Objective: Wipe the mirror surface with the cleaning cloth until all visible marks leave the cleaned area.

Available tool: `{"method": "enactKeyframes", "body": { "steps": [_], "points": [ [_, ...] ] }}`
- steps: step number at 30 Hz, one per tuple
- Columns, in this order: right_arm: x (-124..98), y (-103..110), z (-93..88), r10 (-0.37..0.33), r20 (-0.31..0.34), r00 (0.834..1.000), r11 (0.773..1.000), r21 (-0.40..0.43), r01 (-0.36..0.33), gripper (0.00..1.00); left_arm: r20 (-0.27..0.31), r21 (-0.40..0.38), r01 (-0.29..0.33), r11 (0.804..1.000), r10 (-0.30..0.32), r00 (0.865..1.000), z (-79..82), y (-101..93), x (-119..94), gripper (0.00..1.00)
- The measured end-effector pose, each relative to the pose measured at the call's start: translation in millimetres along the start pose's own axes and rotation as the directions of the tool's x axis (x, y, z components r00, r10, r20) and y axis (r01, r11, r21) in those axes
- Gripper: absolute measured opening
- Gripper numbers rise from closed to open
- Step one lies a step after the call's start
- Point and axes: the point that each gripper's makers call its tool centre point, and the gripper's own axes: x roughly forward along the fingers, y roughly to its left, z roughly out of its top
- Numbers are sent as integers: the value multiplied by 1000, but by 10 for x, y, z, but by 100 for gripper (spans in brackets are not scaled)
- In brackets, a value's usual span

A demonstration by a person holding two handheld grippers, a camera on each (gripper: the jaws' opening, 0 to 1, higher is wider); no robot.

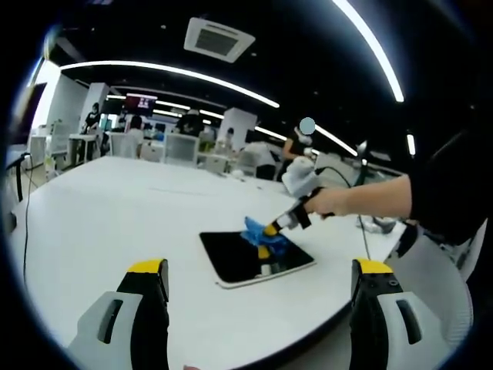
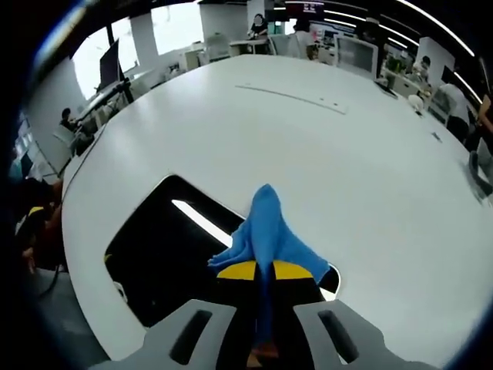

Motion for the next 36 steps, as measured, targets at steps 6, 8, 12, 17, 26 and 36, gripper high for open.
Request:
{"method": "enactKeyframes", "body": {
  "steps": [6,8,12,17,26,36],
  "points": [
    [57,216,71,27,13,1000,1000,-10,-27,0,7,-3,-3,1000,3,1000,8,5,-6,99],
    [79,281,99,39,16,999,999,-13,-39,0,3,-1,-1,1000,1,1000,5,3,-4,99],
    [122,368,148,58,23,998,998,-7,-58,0,7,-2,1,1000,-1,1000,10,-1,-3,99],
    [166,469,201,69,20,997,998,-17,-69,0,9,-3,2,1000,-2,1000,12,-4,-7,99],
    [174,550,220,64,14,998,998,-30,-63,0,15,-4,3,1000,-3,1000,19,-9,-6,99],
    [278,796,344,115,34,993,993,-18,-115,0,13,-8,2,1000,-2,1000,15,-5,-9,99]
  ]
}}
